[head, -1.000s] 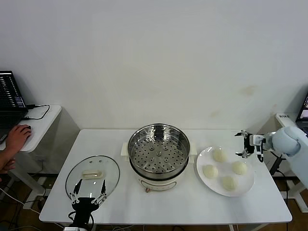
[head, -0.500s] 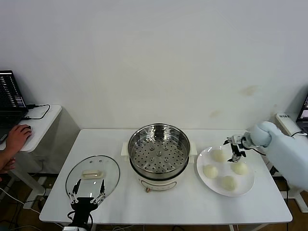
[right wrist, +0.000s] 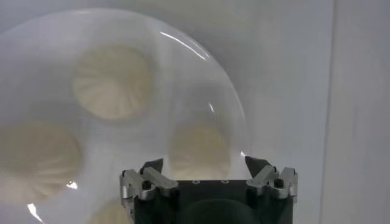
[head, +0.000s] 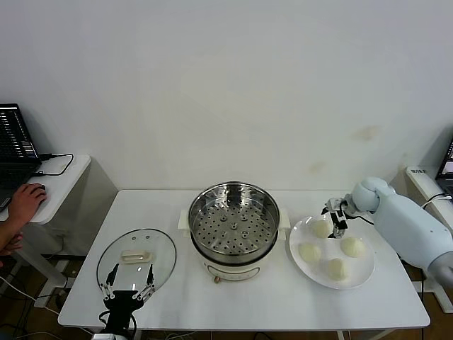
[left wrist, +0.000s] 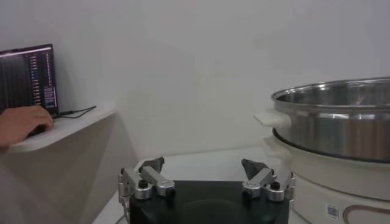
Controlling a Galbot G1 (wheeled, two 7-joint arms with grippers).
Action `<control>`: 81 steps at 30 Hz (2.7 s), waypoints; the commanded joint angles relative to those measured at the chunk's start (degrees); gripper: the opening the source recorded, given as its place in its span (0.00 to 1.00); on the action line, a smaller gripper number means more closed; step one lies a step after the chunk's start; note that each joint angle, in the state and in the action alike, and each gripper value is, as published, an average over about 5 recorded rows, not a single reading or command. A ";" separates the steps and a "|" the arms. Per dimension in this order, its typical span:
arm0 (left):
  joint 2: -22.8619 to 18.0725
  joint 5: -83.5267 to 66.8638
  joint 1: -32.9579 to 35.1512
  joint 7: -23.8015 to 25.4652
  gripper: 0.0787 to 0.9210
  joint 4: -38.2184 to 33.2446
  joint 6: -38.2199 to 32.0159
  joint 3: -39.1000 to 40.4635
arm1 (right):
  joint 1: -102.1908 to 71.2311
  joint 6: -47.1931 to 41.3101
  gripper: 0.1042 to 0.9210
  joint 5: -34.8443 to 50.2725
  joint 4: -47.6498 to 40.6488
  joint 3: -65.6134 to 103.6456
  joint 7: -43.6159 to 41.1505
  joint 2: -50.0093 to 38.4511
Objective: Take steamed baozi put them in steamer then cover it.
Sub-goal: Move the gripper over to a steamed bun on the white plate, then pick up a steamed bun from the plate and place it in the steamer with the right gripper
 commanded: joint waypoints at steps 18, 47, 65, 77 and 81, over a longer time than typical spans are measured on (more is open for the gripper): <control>-0.19 -0.15 0.37 -0.07 0.88 -0.43 -0.32 -0.15 | 0.24 -0.13 0.60 -1.04 -0.40 -0.73 -0.37 0.47; 2.05 -3.37 -1.19 -0.15 0.88 -0.16 -0.23 -0.46 | 44.49 2.44 0.61 35.97 24.63 -34.69 5.00 1.04; 1.40 -4.00 -0.76 -0.15 0.88 -1.67 -0.11 -2.59 | 35.22 20.60 0.61 10.18 15.66 -43.05 10.33 19.20; 1.06 -3.91 -0.61 -0.11 0.88 -2.07 -0.11 -2.58 | 27.88 25.24 0.61 1.42 8.04 -40.43 13.22 21.78; 1.15 -3.94 -0.71 -0.08 0.88 -2.10 -0.11 -2.51 | 26.33 27.00 0.61 -2.70 5.35 -38.91 14.36 22.73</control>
